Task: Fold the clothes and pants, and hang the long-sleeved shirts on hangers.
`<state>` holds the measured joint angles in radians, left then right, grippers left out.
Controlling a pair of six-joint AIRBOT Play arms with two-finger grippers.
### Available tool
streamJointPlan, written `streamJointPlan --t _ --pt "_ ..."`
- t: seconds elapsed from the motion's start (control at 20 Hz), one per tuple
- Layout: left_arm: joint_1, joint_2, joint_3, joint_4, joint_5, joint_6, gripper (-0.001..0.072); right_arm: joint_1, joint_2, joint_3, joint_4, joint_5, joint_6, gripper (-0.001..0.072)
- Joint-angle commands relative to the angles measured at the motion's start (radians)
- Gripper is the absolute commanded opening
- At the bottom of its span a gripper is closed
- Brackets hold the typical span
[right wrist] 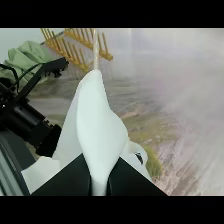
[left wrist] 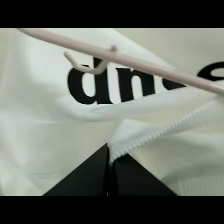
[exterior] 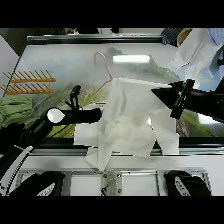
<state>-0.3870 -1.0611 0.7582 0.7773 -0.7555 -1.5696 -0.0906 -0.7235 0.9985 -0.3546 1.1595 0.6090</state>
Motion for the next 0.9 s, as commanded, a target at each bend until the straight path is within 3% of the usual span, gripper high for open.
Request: streamJointPlan --t 0.0,0.2,0.85 --pt "0.052 0.002 -0.026 0.014 -0.039 0.003 0.0018 0.001 0.016 0.0 0.106 -0.01 -0.032 0.0029" --pt "0.057 -0.043 -0.026 0.013 -0.018 0.01 0.0018 0.001 0.023 0.0 0.182 -0.011 -0.034 0.0028" --pt "0.153 -0.052 -0.024 0.006 0.001 0.037 0.0018 0.001 0.032 0.0 0.184 -0.008 -0.01 0.0028"
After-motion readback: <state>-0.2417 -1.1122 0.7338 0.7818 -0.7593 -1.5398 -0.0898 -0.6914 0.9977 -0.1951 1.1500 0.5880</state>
